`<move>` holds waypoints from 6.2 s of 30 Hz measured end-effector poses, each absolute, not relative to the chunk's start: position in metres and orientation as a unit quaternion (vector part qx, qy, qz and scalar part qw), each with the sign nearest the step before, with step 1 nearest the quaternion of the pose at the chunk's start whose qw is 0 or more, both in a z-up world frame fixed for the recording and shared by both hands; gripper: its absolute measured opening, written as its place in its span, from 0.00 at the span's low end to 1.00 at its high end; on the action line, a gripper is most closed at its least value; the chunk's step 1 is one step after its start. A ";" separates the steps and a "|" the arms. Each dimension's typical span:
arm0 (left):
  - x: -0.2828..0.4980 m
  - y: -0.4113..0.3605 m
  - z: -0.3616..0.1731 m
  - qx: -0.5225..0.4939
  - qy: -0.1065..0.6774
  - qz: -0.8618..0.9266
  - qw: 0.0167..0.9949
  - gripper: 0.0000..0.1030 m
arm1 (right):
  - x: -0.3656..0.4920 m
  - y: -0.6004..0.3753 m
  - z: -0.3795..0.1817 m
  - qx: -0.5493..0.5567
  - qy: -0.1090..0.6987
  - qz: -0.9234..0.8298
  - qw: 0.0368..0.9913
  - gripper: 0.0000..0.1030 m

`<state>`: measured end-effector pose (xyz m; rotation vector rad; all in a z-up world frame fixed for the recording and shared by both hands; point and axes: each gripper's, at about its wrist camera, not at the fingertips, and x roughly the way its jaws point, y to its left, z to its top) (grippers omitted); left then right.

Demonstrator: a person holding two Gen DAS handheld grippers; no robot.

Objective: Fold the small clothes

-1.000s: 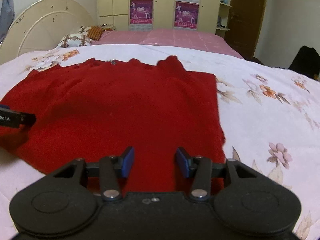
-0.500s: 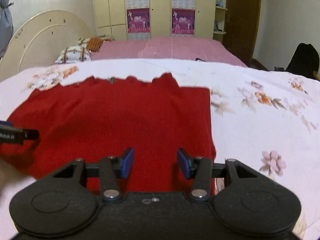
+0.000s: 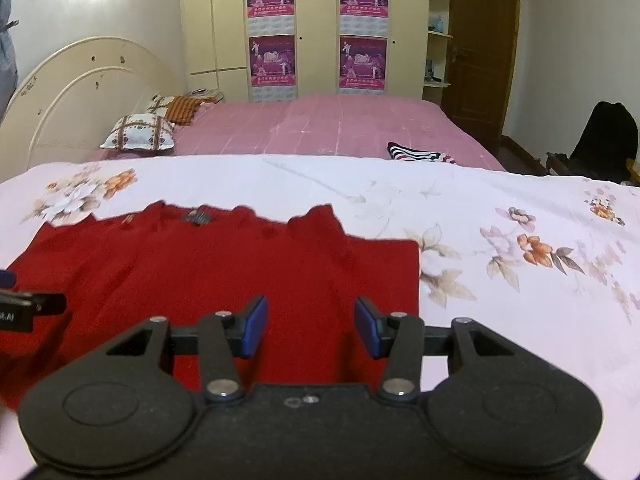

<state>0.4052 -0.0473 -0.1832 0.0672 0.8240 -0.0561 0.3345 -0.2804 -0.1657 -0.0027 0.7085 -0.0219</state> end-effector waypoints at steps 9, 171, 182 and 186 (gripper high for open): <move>0.434 -0.040 -0.197 0.027 0.399 -0.014 0.917 0.92 | 0.378 -0.286 -0.177 -0.004 0.344 -0.030 0.939 0.45; 0.341 0.063 -0.231 -0.358 0.317 -0.011 0.878 0.10 | 0.346 -0.163 -0.209 -0.078 0.356 0.061 0.929 0.46; 0.346 0.049 -0.197 -0.320 0.279 -0.058 0.903 0.09 | 0.345 -0.167 -0.208 -0.076 0.355 0.075 0.929 0.45; 0.353 0.018 -0.175 -0.263 0.262 -0.119 0.921 0.09 | 0.338 -0.160 -0.211 -0.102 0.341 0.074 0.931 0.46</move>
